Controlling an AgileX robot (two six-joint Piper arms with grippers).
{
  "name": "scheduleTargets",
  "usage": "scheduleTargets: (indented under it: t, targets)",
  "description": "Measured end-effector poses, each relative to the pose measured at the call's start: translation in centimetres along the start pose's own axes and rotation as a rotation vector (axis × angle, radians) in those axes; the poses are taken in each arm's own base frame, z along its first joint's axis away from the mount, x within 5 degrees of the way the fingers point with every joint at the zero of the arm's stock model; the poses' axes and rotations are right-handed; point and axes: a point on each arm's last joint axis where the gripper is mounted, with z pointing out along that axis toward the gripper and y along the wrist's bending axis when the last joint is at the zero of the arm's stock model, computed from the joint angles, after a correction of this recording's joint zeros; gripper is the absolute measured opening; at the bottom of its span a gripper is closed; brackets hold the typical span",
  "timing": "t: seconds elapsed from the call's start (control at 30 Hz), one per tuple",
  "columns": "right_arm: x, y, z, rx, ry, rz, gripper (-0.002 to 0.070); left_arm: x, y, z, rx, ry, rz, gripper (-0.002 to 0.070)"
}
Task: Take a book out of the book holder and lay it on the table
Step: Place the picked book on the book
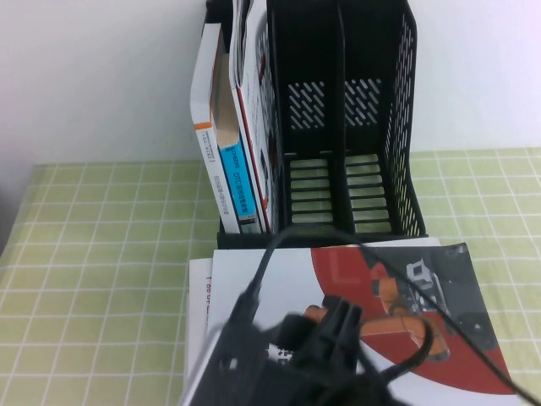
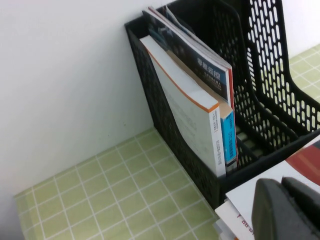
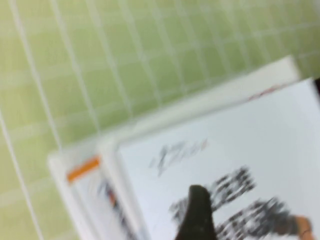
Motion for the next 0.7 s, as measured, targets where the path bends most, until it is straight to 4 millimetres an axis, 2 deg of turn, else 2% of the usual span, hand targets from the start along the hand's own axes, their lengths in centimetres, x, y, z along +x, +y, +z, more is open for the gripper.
scheduleTargets:
  t: [0.1, 0.23, 0.3, 0.43, 0.5, 0.63, 0.7]
  targets:
    - [-0.9, -2.1, -1.4, 0.003, -0.063, 0.137, 0.0523, 0.0, -0.1, 0.2, 0.016, 0.002, -0.011, -0.0003]
    - [-0.7, -5.6, -3.1, -0.024, -0.122, 0.376, 0.0512, 0.1, -0.7, 0.0, 0.074, -0.027, -0.026, -0.0003]
    - [-0.4, -7.2, -4.5, -0.041, -0.159, 0.472, 0.0484, 0.8, -1.3, 0.0, 0.118, -0.047, -0.043, -0.0003]
    - [0.2, -9.0, -7.7, -0.046, -0.221, 0.488, 0.0395, 3.5, -2.3, 0.0, 0.188, -0.061, -0.104, -0.0003]
    - [0.8, -9.5, -9.1, -0.038, -0.221, 0.466, 0.0353, 5.5, -2.8, 0.1, 0.208, -0.051, -0.133, -0.0003]
    - [2.3, -10.0, -11.0, -0.033, -0.151, 0.425, 0.0298, 9.6, -3.4, 0.1, 0.212, -0.032, -0.195, -0.0003]
    - [3.1, -10.0, -11.6, -0.044, -0.091, 0.431, 0.0256, 11.4, -3.8, -0.5, 0.213, -0.042, -0.22, -0.0003]
